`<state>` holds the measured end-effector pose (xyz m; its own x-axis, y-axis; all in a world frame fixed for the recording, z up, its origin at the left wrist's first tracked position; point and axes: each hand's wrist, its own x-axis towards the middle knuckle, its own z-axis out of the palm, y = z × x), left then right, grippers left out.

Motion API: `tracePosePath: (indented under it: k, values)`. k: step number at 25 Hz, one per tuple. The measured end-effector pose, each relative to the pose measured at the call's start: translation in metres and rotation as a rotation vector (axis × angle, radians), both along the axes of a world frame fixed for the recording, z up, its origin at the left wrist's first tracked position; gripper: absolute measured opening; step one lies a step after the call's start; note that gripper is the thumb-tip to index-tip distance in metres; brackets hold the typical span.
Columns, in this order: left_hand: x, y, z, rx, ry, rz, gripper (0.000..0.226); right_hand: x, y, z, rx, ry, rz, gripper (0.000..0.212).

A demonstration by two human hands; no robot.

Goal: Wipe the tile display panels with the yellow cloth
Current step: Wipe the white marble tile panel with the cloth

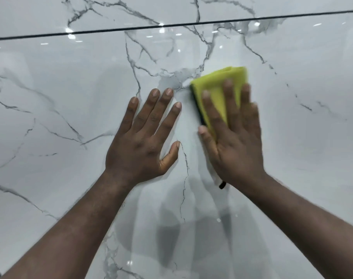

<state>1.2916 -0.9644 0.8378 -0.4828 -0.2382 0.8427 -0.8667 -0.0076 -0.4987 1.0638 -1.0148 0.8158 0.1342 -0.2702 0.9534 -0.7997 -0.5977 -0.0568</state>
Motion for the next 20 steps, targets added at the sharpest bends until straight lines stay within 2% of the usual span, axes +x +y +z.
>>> tracePosePath:
  k: [1, 2, 5, 6, 8, 10, 12, 14, 15, 16, 18, 19, 20]
  values:
    - [0.0, 0.0, 0.0, 0.004, 0.0, -0.002, 0.073, -0.002, 0.0, 0.004, -0.049, 0.104, 0.038, 0.061]
    - [0.001, 0.001, 0.0, 0.01, 0.0, -0.001, 0.073, -0.007, -0.001, 0.015, -0.062, 0.104, 0.083, 0.061]
    - [0.003, 0.004, 0.002, 0.056, 0.005, -0.022, 0.074, -0.008, -0.002, 0.026, 0.079, -0.254, 0.137, 0.062]
    - [0.004, 0.006, 0.005, 0.08, 0.01, -0.035, 0.075, 0.0, 0.002, 0.02, 0.111, -0.302, 0.096, 0.062]
    - [0.007, 0.011, 0.008, 0.124, -0.011, -0.047, 0.077, 0.015, 0.008, 0.007, 0.081, -0.127, 0.036, 0.063]
    - [0.017, 0.019, 0.004, 0.12, -0.031, -0.019, 0.078, 0.013, 0.008, 0.026, 0.0, 0.034, 0.096, 0.063]
    - [0.037, 0.032, -0.008, 0.104, -0.014, 0.021, 0.078, 0.013, 0.007, 0.049, 0.005, -0.115, 0.15, 0.061]
    - [0.065, 0.046, -0.018, 0.107, 0.016, 0.033, 0.081, 0.034, 0.015, 0.042, 0.064, -0.357, 0.103, 0.061]
    - [0.08, 0.054, -0.019, 0.108, 0.029, 0.033, 0.081, 0.054, 0.023, 0.029, 0.082, -0.388, 0.05, 0.062]
    - [0.093, 0.061, -0.018, 0.108, 0.031, 0.03, 0.082, 0.074, 0.029, 0.015, 0.074, -0.317, 0.007, 0.062]
    - [0.113, 0.072, -0.014, 0.103, 0.017, 0.015, 0.082, 0.095, 0.038, 0.008, -0.016, -0.032, 0.022, 0.062]
    - [0.124, 0.077, -0.012, 0.099, 0.023, 0.006, 0.082, 0.098, 0.041, 0.019, -0.068, 0.04, 0.046, 0.061]
    - [0.134, 0.083, -0.011, 0.097, 0.034, 0.0, 0.082, 0.102, 0.042, 0.028, -0.078, -0.001, 0.061, 0.061]
